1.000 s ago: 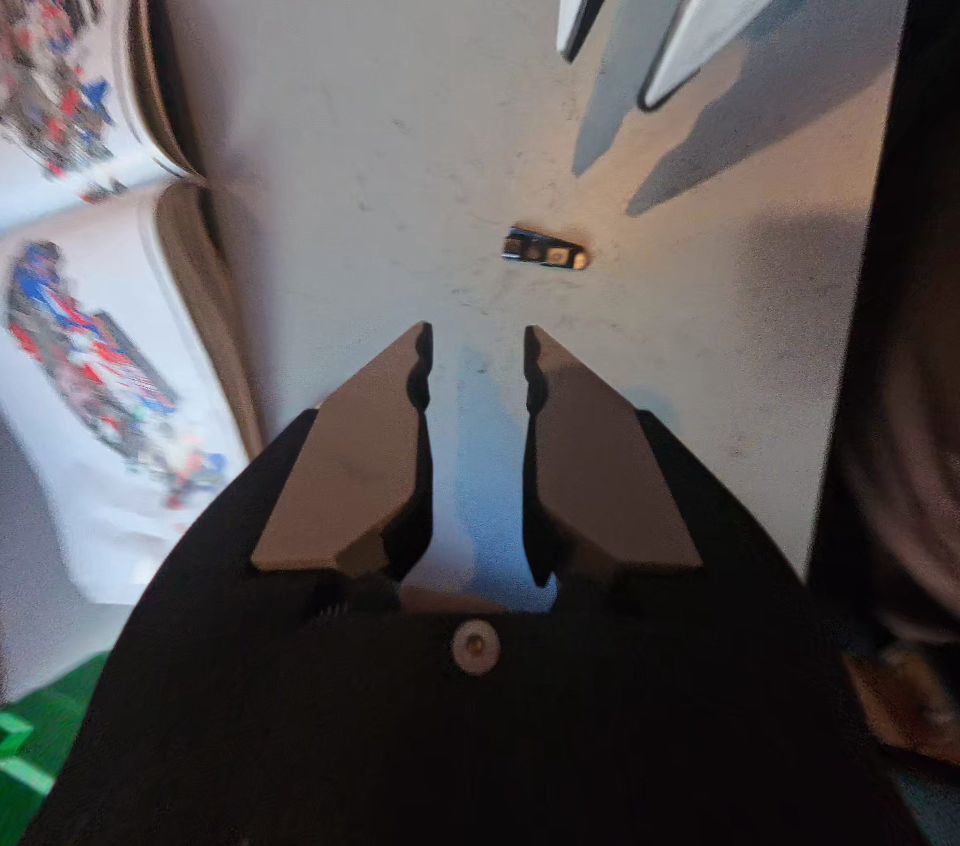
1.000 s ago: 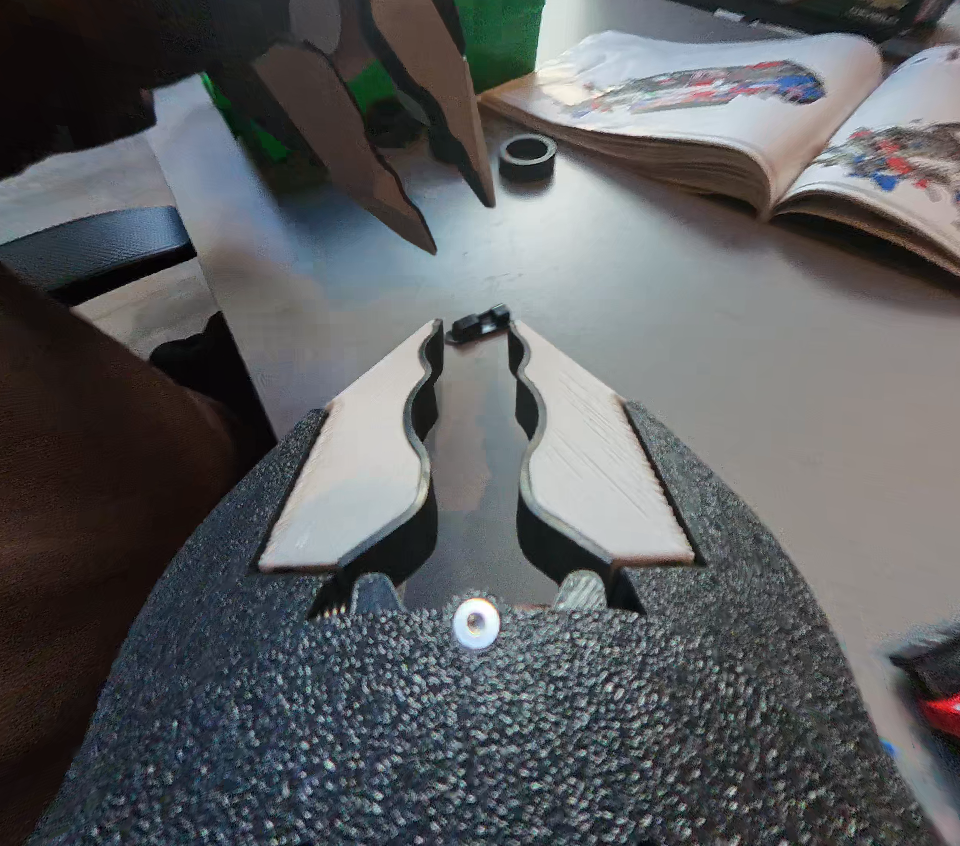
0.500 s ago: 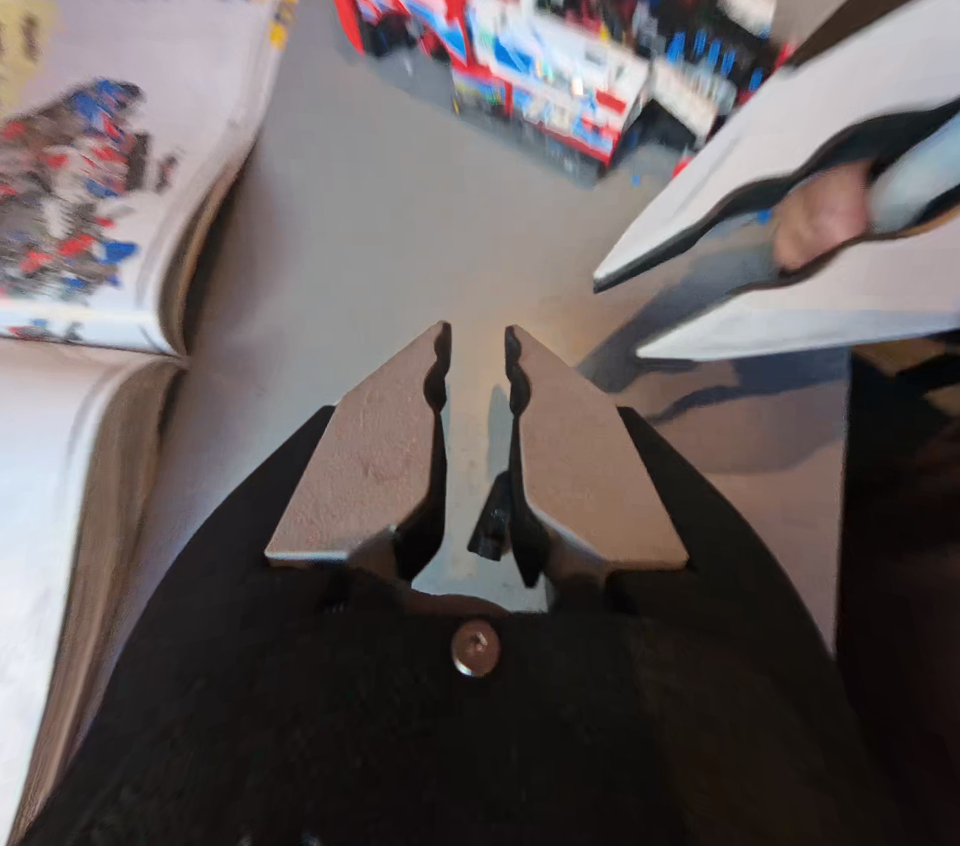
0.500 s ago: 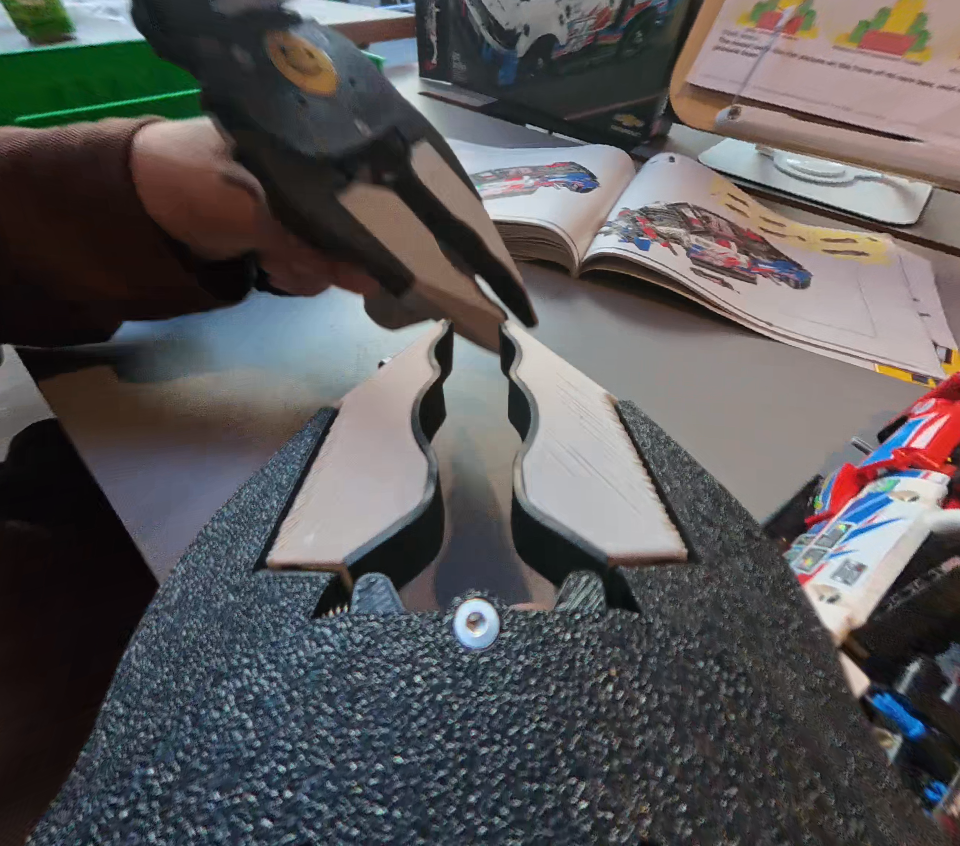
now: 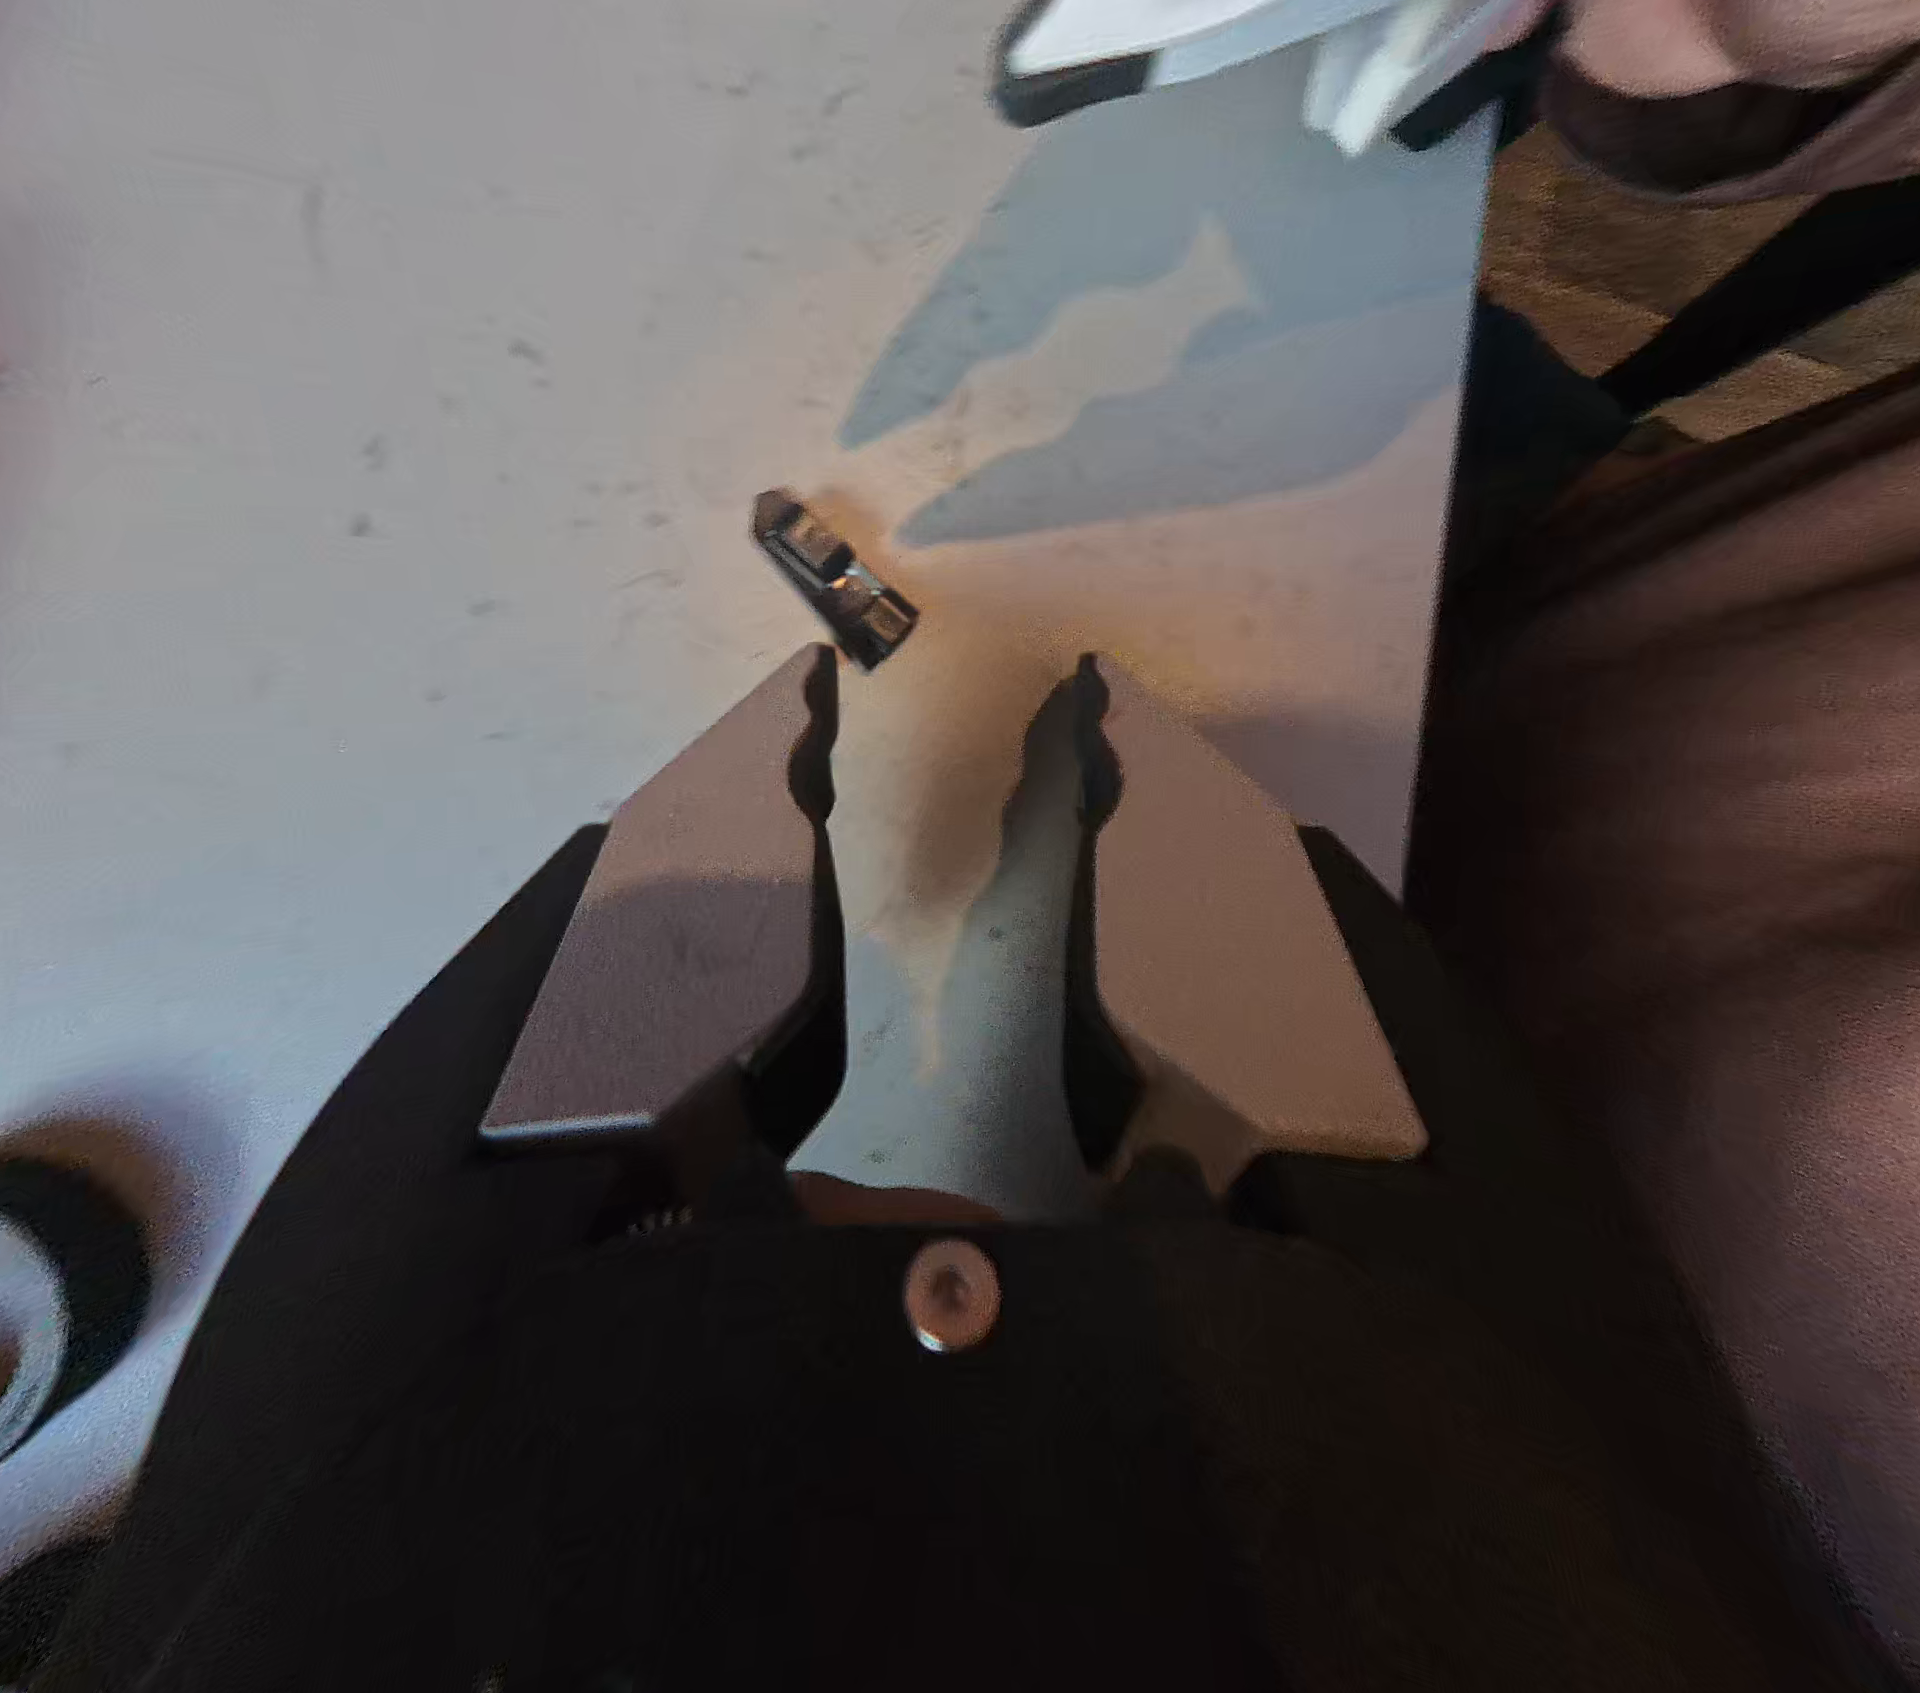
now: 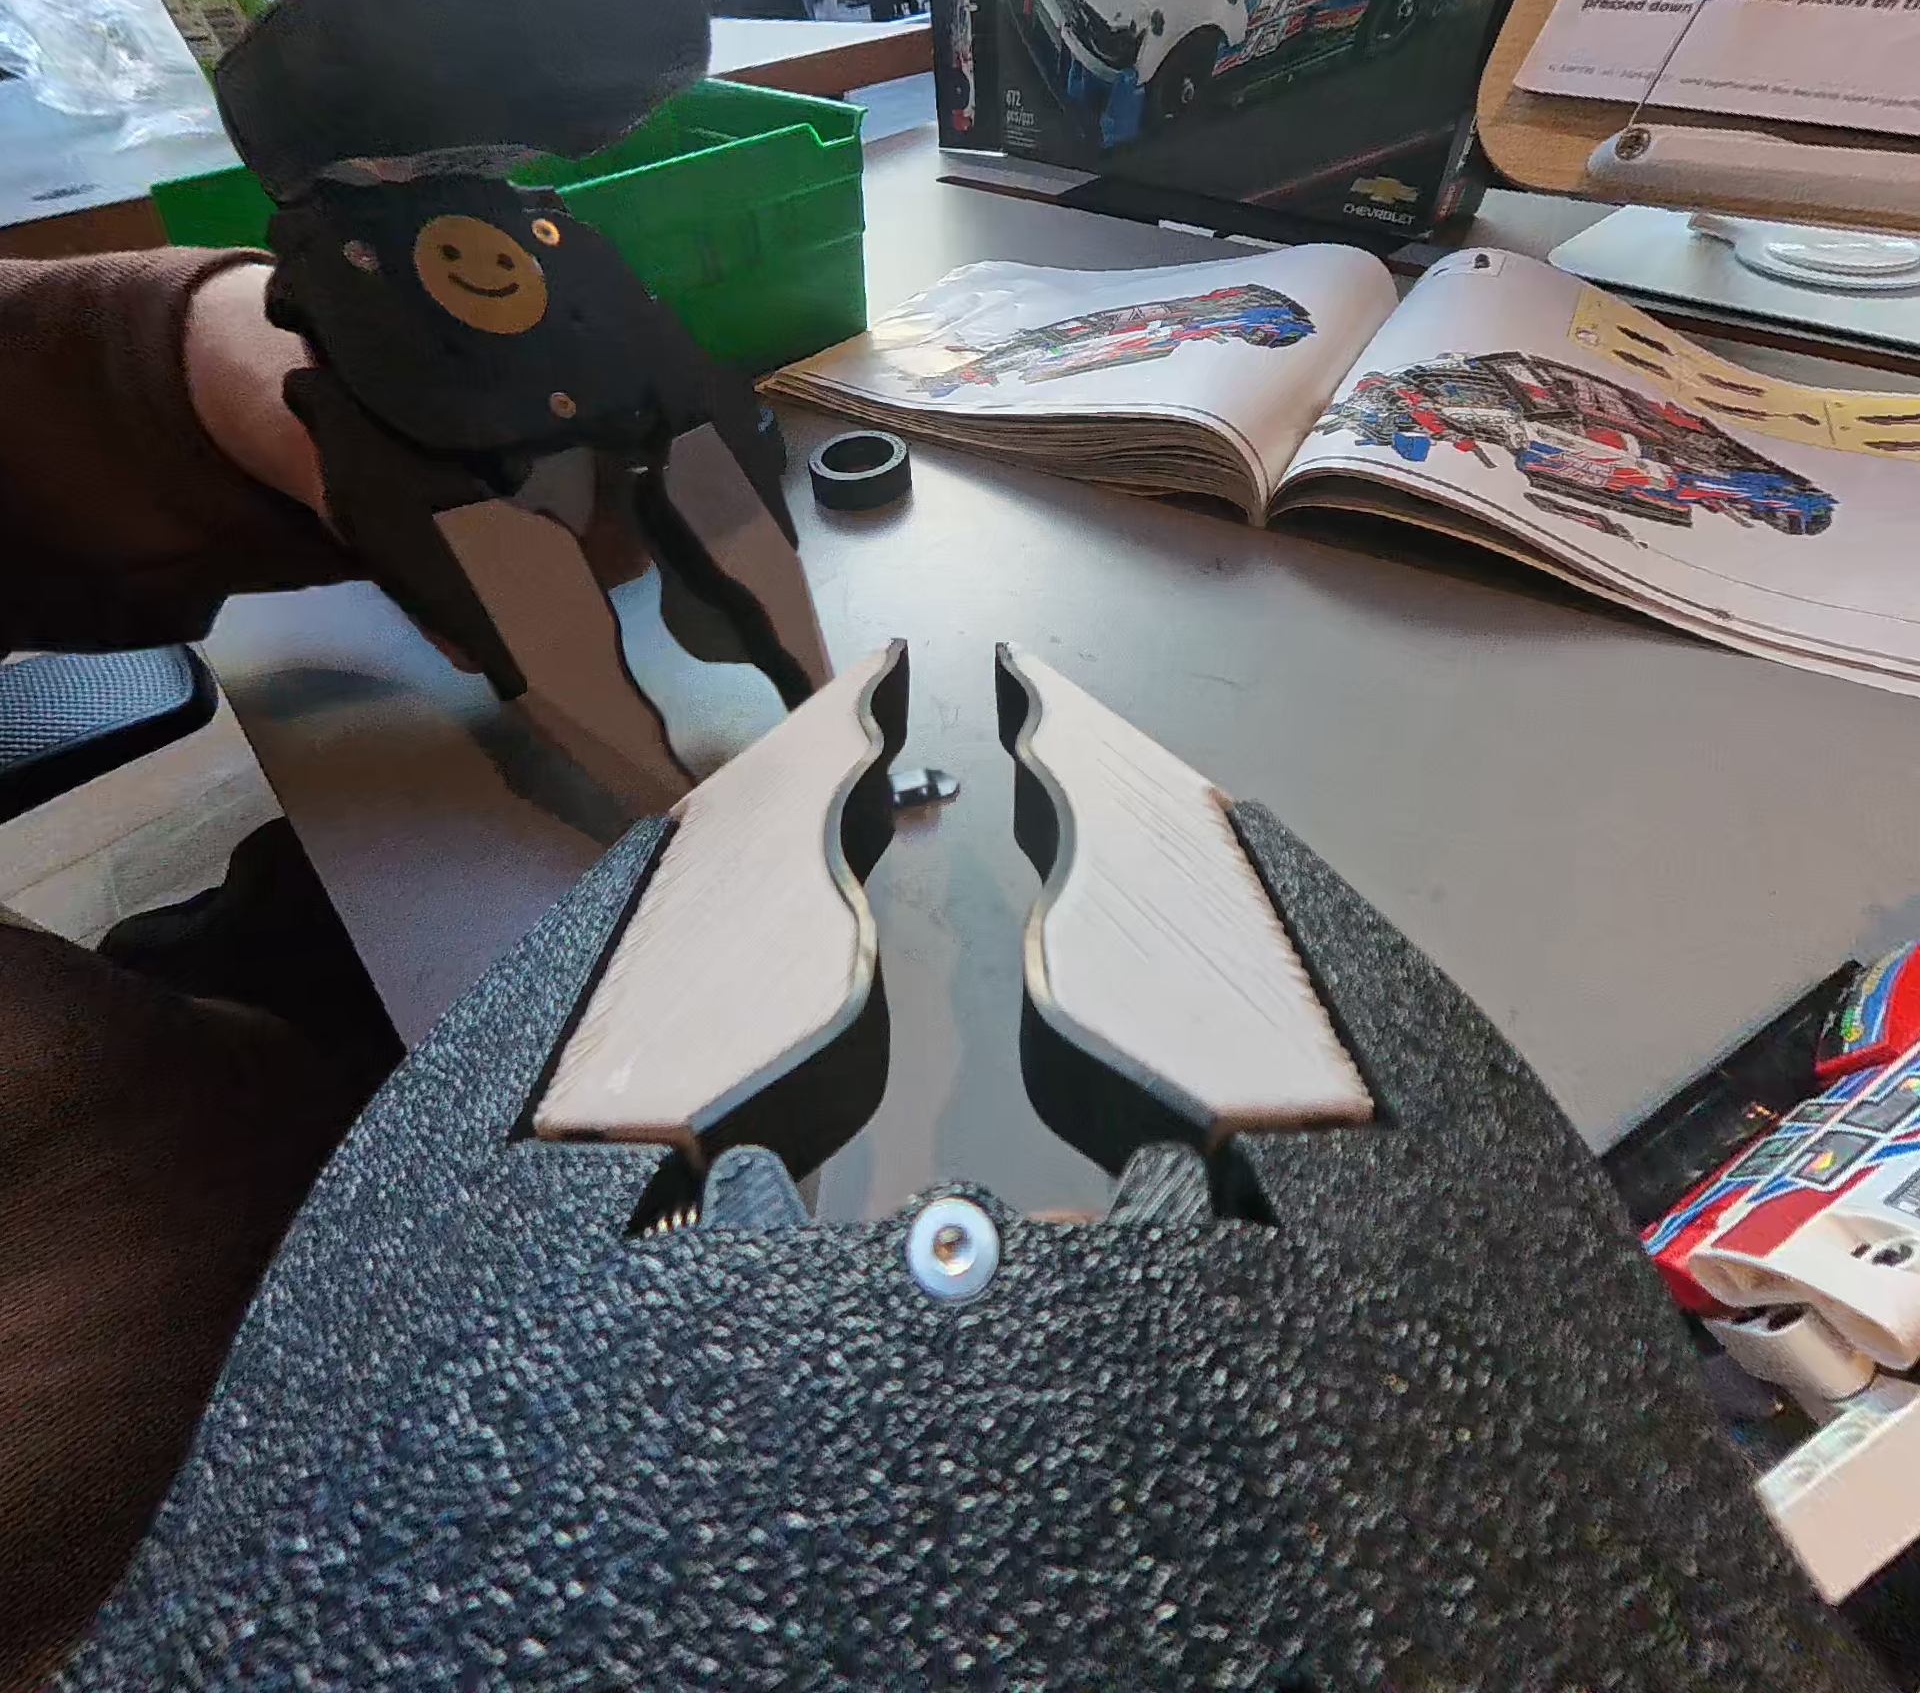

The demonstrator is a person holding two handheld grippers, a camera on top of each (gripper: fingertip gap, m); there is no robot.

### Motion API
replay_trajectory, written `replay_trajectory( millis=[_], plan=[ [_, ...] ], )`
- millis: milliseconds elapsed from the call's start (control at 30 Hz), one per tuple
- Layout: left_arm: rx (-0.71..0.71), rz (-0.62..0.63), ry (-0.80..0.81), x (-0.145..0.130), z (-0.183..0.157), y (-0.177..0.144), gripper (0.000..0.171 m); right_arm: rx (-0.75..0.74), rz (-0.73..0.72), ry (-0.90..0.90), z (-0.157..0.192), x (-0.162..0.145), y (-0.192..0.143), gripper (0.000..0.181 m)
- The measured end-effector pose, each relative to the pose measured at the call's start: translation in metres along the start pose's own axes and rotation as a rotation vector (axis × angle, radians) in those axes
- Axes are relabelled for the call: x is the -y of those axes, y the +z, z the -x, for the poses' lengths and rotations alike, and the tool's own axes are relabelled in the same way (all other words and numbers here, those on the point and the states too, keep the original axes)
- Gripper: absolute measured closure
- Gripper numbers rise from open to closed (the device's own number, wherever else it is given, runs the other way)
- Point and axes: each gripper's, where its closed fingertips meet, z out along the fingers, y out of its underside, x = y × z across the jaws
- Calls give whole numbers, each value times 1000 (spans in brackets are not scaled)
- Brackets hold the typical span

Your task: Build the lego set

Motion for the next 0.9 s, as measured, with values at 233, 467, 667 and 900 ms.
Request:
replay_trajectory(
  millis=[233,467,667,900],
  plan=[
    [87,-245,-40,33,26,-17,130,9,11,-1,1,-2,4,165],
    [306,-484,99,62,54,-27,128,-6,56,-39,-3,-5,22,165],
    [347,-593,98,65,56,-40,138,-28,47,-35,-12,0,35,165],
    [377,-528,5,51,69,-39,139,-66,9,-51,-25,10,49,166]
  ],
)
